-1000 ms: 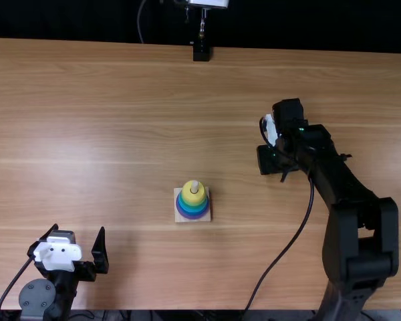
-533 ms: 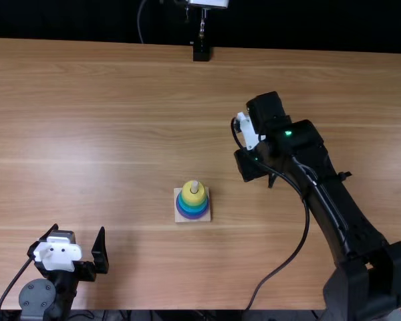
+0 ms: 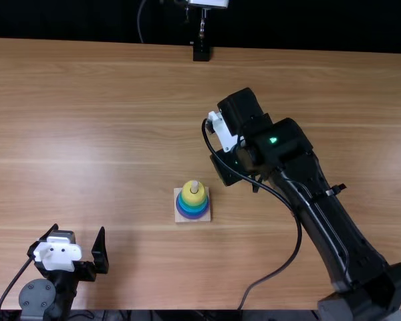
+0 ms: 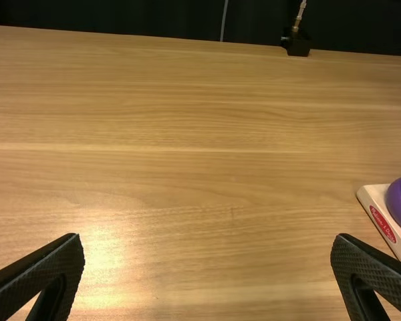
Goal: Build the Hanoi tower: stack the rings onto the peg from bottom to top in this color order: purple, dark blue, light blue, dark green, light green, yellow, orange.
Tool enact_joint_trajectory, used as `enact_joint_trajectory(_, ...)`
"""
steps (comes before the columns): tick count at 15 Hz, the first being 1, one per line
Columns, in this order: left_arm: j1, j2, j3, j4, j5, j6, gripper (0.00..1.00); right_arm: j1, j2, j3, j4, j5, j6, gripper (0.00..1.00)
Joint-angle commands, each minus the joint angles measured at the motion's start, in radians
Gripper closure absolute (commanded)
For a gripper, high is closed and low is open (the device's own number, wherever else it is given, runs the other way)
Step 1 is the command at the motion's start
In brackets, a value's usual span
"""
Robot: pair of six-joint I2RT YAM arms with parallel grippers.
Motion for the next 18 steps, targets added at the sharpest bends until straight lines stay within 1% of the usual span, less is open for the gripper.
enact_joint_trajectory(1,0.003,-0.012,-0.111,-0.078,0.005,0.011,0.00,0.046,-0.035,0.067,-0.034,-0.001,0.001,1.00)
enact_joint_trajectory(4,0.003,-0.012,-0.111,-0.078,0.005,0.011,0.00,0.099,-0.035,0.126,-0.129,-0.003,0.001,1.00)
enact_joint_trajectory(8,0.003,-0.012,-0.111,-0.078,0.005,0.011,0.00,0.132,-0.034,0.126,-0.137,-0.003,0.003,1.00)
enact_joint_trajectory(12,0.003,-0.012,-0.111,-0.078,0.005,0.011,0.00,0.135,-0.031,0.126,-0.133,-0.005,0.008,1.00)
enact_joint_trajectory(13,0.003,-0.012,-0.111,-0.078,0.005,0.011,0.00,0.136,-0.028,0.130,-0.131,-0.005,0.051,1.00)
enact_joint_trajectory(14,0.003,-0.012,-0.111,-0.078,0.005,0.011,0.00,0.150,-0.028,0.137,-0.131,-0.005,0.102,1.00)
enact_joint_trajectory(15,0.003,-0.012,-0.111,-0.078,0.005,0.011,0.00,0.165,-0.028,0.150,-0.131,-0.005,0.119,1.00)
enact_joint_trajectory(18,0.003,-0.012,-0.111,-0.078,0.005,0.011,0.00,0.185,-0.026,0.154,-0.129,-0.005,0.121,1.00)
